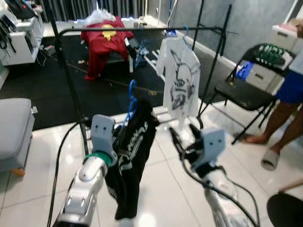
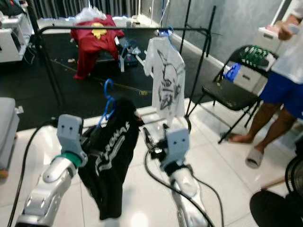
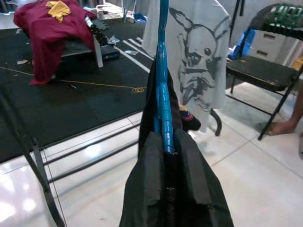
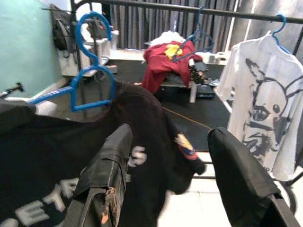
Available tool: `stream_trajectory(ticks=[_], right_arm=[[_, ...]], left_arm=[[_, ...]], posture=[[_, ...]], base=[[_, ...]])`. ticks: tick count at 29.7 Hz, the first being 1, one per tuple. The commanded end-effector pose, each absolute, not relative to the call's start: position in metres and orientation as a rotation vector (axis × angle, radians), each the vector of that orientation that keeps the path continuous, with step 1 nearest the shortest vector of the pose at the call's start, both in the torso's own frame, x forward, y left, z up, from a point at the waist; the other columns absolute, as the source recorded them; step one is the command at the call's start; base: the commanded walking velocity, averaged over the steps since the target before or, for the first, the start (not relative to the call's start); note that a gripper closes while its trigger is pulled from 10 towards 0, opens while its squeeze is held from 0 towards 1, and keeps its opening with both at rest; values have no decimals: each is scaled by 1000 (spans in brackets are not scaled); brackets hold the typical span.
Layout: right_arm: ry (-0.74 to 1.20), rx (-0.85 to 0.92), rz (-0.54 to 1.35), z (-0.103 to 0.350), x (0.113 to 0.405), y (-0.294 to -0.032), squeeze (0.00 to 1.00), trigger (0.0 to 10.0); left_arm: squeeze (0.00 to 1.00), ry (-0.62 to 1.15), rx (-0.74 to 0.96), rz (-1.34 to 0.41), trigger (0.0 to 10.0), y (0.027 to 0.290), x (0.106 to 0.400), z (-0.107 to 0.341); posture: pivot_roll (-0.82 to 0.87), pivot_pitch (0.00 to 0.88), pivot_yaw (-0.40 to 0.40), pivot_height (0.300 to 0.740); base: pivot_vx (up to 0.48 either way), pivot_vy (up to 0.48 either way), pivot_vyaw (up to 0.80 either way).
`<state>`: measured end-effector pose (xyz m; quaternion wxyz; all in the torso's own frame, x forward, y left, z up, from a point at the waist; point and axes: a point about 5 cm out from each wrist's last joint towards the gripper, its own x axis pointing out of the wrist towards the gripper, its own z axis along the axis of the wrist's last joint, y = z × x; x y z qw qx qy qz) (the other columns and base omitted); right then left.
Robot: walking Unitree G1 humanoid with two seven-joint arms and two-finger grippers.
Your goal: Hang hanger
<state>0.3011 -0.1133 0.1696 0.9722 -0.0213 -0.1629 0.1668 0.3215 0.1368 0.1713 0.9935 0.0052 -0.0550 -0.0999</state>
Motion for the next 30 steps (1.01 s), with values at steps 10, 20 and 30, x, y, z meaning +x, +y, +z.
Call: stream_trajectory(ticks=[10, 20, 30], right_arm=[[-433, -47, 310, 199, 303, -117, 0, 10000], [-438, -24, 310, 201, 303, -117, 0, 10000], [-424, -16, 300, 197, 303, -117, 0, 10000]], left_arm=[[0, -150, -23, -233, 10000, 125, 321, 179], [0, -158, -35, -242, 10000, 120, 322, 183], [0, -192, -71, -269, 10000, 110, 322, 194]], posture=[[-162, 68, 61, 740], [-158, 71, 63, 740], [-163, 70, 64, 740]], base=[[480, 0, 492], [480, 0, 0], [480, 0, 0]])
